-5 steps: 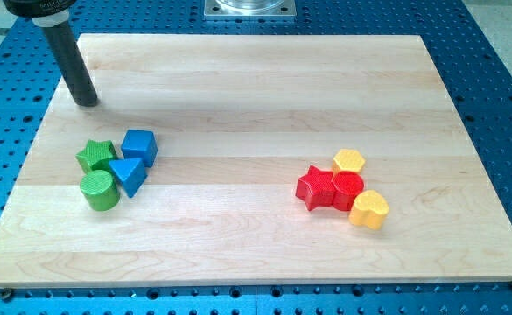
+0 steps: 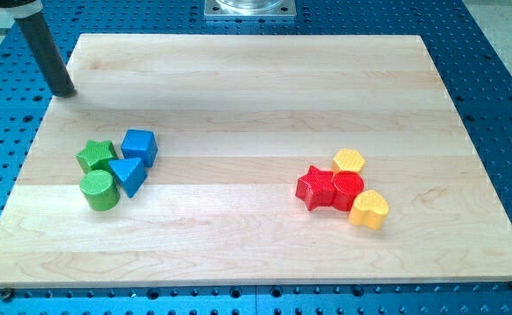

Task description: Move your arm towards the center of the board

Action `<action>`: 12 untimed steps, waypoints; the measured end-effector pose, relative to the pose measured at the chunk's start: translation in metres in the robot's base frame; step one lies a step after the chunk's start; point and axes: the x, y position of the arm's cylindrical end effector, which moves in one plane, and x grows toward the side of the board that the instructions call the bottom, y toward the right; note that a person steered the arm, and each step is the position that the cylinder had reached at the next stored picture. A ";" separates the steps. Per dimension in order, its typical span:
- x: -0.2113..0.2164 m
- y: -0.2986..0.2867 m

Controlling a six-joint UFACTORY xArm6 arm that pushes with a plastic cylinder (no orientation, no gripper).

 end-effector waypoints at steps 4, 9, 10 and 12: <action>-0.014 0.098; 0.113 0.292; 0.058 0.300; 0.025 0.298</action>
